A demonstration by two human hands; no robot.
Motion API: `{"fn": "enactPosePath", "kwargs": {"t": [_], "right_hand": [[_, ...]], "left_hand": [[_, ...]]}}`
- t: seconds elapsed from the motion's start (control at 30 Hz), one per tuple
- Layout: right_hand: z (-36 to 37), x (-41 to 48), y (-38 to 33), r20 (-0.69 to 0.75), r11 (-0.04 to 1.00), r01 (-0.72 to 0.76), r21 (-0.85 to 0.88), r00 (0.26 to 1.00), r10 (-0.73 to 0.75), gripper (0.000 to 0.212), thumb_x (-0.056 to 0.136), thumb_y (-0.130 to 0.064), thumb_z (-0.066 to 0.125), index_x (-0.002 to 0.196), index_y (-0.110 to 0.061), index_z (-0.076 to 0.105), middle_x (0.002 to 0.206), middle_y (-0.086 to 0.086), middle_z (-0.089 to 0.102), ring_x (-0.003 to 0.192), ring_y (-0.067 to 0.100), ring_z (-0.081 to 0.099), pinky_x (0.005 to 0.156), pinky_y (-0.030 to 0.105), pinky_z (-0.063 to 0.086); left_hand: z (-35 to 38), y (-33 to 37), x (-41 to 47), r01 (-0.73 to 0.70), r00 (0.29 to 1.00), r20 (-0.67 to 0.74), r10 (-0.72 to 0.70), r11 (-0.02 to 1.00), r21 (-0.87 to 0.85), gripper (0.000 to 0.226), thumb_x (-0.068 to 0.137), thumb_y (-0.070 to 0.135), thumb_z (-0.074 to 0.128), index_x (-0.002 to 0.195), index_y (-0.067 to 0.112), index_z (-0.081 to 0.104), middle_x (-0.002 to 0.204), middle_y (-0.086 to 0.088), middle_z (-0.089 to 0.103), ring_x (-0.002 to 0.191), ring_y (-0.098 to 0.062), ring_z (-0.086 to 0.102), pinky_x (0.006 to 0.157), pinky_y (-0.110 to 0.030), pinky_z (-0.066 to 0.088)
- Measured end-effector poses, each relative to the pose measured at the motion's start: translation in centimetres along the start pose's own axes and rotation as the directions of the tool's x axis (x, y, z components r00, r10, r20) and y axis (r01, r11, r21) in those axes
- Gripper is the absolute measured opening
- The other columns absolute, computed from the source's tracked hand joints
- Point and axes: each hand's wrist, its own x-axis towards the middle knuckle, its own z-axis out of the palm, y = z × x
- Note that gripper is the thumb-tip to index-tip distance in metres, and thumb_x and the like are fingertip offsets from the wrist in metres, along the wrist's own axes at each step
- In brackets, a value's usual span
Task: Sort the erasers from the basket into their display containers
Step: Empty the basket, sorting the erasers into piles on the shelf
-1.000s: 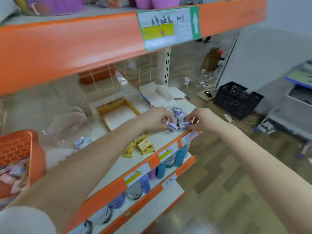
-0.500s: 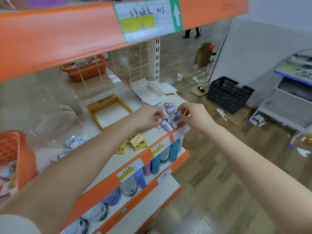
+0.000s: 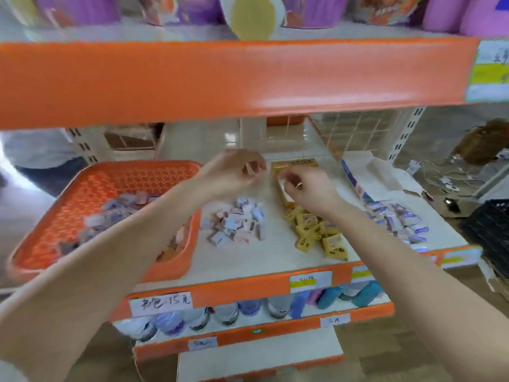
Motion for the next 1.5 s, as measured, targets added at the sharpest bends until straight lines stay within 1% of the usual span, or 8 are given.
{"fn": "enactPosePath", "kwargs": {"t": [0.17, 0.37, 0.47, 0.63, 0.87, 1.13, 1.33, 1.5], "right_hand": [[4.5, 4.7, -7.3, 0.100, 0.987, 0.117, 0.111, 0.987, -0.128, 0.021, 0.090, -0.018, 0.055, 0.107, -0.015, 0.068, 0.102, 0.001, 0.069, 0.092, 0.018, 0.064, 0.090, 0.028, 0.046], [8.8, 6.7, -15.0, 0.168, 0.913, 0.282, 0.294, 0.925, -0.339, 0.021, 0.090, -0.012, 0.057, 0.105, -0.020, 0.068, 0.105, -0.005, 0.067, 0.091, 0.004, 0.060, 0.090, 0.021, 0.048], [10.2, 7.8, -17.2, 0.238, 0.906, 0.332, 0.262, 0.888, -0.394, 0.021, 0.089, -0.013, 0.057, 0.105, -0.022, 0.068, 0.106, -0.009, 0.064, 0.093, 0.004, 0.056, 0.080, -0.001, 0.037], [12.0, 9.8, -18.5, 0.325, 0.903, 0.362, 0.230, 0.846, -0.422, 0.026, 0.087, -0.005, 0.055, 0.106, -0.017, 0.069, 0.112, 0.001, 0.066, 0.099, 0.012, 0.059, 0.083, 0.018, 0.041], [12.1, 10.8, -17.9, 0.349, 0.895, 0.317, 0.314, 0.838, -0.419, 0.024, 0.086, -0.004, 0.057, 0.101, -0.018, 0.070, 0.097, -0.006, 0.066, 0.090, 0.007, 0.060, 0.082, 0.021, 0.047], [9.5, 11.6, -15.9, 0.708, 0.798, 0.562, -0.219, 0.654, -0.266, 0.028, 0.088, -0.019, 0.061, 0.115, -0.020, 0.067, 0.111, -0.002, 0.067, 0.092, 0.013, 0.059, 0.075, 0.023, 0.048], [11.1, 11.5, -15.5, 0.673, 0.713, 0.538, -0.449, 0.729, -0.125, 0.004, 0.077, -0.015, 0.063, 0.074, -0.014, 0.065, 0.076, 0.003, 0.060, 0.066, 0.017, 0.056, 0.062, 0.030, 0.053], [11.7, 11.2, -15.7, 0.647, 0.698, 0.506, -0.506, 0.758, -0.080, 0.021, 0.081, -0.007, 0.060, 0.064, -0.015, 0.050, 0.068, 0.003, 0.051, 0.056, 0.015, 0.049, 0.054, 0.029, 0.045]], "left_hand": [[-4.3, -6.0, -7.2, 0.262, 0.945, -0.197, -0.260, 0.965, -0.019, 0.023, 0.084, 0.009, 0.060, 0.101, 0.023, 0.067, 0.092, 0.013, 0.061, 0.084, -0.006, 0.058, 0.070, -0.006, 0.039], [-6.9, -11.1, -15.1, 0.476, 0.836, -0.334, -0.436, 0.878, 0.046, 0.025, 0.083, 0.007, 0.060, 0.104, 0.017, 0.067, 0.098, 0.006, 0.064, 0.089, -0.014, 0.058, 0.075, -0.019, 0.047], [-7.3, -12.5, -17.9, 0.569, 0.780, -0.312, -0.543, 0.823, -0.009, 0.025, 0.084, 0.005, 0.059, 0.106, 0.015, 0.066, 0.101, 0.000, 0.065, 0.089, -0.017, 0.061, 0.080, -0.031, 0.051], [-7.0, -13.5, -20.4, 0.606, 0.751, -0.312, -0.582, 0.795, -0.026, 0.031, 0.082, 0.001, 0.061, 0.109, 0.016, 0.064, 0.104, 0.000, 0.065, 0.091, -0.016, 0.062, 0.083, -0.034, 0.052], [-6.3, -13.6, -19.6, 0.576, 0.802, -0.229, -0.552, 0.816, 0.054, 0.031, 0.087, 0.013, 0.062, 0.116, 0.023, 0.061, 0.113, 0.005, 0.064, 0.097, -0.010, 0.058, 0.081, -0.022, 0.048], [-4.7, -11.8, -13.5, 0.489, 0.869, 0.037, -0.493, 0.868, 0.081, 0.029, 0.087, 0.013, 0.060, 0.115, 0.016, 0.066, 0.108, 0.004, 0.067, 0.094, -0.008, 0.061, 0.081, -0.019, 0.049], [-2.0, -11.4, -9.8, 0.431, 0.871, 0.184, -0.456, 0.888, 0.161, 0.048, 0.087, 0.017, 0.060, 0.133, 0.012, 0.049, 0.124, -0.004, 0.058, 0.110, -0.019, 0.055, 0.080, -0.020, 0.038], [-2.0, -12.7, -9.3, 0.539, 0.811, 0.235, -0.535, 0.841, 0.054, 0.059, 0.084, 0.028, 0.068, 0.136, 0.014, 0.042, 0.128, -0.003, 0.057, 0.106, -0.019, 0.058, 0.084, -0.026, 0.045]]}}
